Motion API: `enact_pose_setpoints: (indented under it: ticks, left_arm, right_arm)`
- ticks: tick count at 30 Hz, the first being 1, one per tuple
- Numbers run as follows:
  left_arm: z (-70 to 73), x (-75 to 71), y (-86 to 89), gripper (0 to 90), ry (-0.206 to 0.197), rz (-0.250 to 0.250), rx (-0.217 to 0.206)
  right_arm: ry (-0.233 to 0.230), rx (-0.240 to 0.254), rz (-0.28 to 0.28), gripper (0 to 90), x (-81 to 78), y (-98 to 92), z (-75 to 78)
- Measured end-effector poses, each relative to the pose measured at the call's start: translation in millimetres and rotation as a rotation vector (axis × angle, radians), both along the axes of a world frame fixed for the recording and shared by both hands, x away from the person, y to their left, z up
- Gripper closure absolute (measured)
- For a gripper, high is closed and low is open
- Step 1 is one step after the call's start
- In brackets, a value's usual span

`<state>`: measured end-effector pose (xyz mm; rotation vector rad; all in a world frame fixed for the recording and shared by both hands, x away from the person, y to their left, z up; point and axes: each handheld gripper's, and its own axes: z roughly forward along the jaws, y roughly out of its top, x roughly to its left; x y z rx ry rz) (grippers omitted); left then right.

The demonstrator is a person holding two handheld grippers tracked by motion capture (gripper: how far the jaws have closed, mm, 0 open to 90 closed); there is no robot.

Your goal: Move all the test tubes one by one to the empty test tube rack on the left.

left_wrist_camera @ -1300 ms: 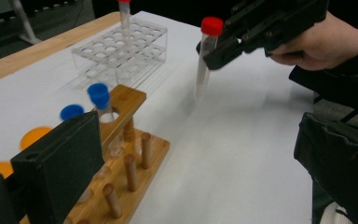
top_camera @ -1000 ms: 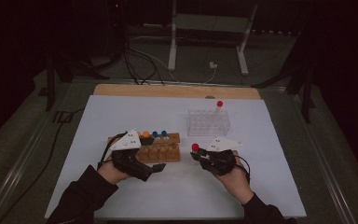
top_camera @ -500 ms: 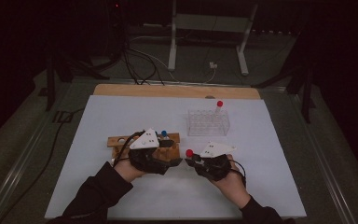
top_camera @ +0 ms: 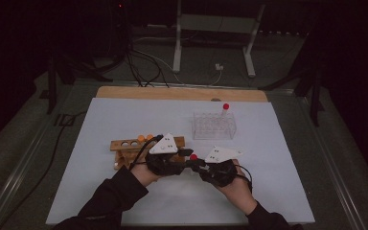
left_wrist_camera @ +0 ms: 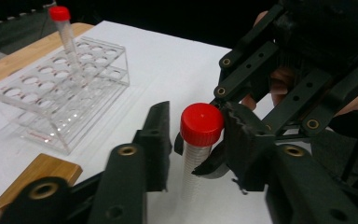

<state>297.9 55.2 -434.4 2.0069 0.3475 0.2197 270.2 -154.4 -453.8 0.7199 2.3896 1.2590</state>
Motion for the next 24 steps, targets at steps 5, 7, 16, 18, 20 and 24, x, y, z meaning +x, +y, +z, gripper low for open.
enact_pose_setpoints:
  ticks: [5,7,16,18,20,24]
  left_arm:
    - [0.1,0.9,-1.7,70.5,-0.002,-0.015,-0.002]
    - [0.4,0.8,-1.5,71.3,-0.01,-0.019,-0.001]
    - [8.3,-1.1,5.7,71.9,-0.032,0.0,0.016]
    - [11.1,-0.6,10.5,72.0,-0.028,0.009,0.012]
    - [14.6,-1.0,16.0,72.0,-0.038,0.023,0.01]
    - [22.2,-2.7,29.2,71.9,-0.055,0.046,0.008]
  right_arm:
    - [0.002,0.002,0.001,75.0,0.3,-0.5,0.0]
    - [0.002,0.006,0.002,74.9,0.4,-0.9,0.1]
    - [-0.002,0.044,0.012,64.0,1.0,-3.8,2.9]
    - [-0.005,0.055,0.007,58.9,1.4,-5.4,3.8]
    - [-0.008,0.063,-0.002,54.4,2.1,-6.8,4.6]
    - [-0.015,0.071,-0.023,40.0,2.8,-8.4,6.1]
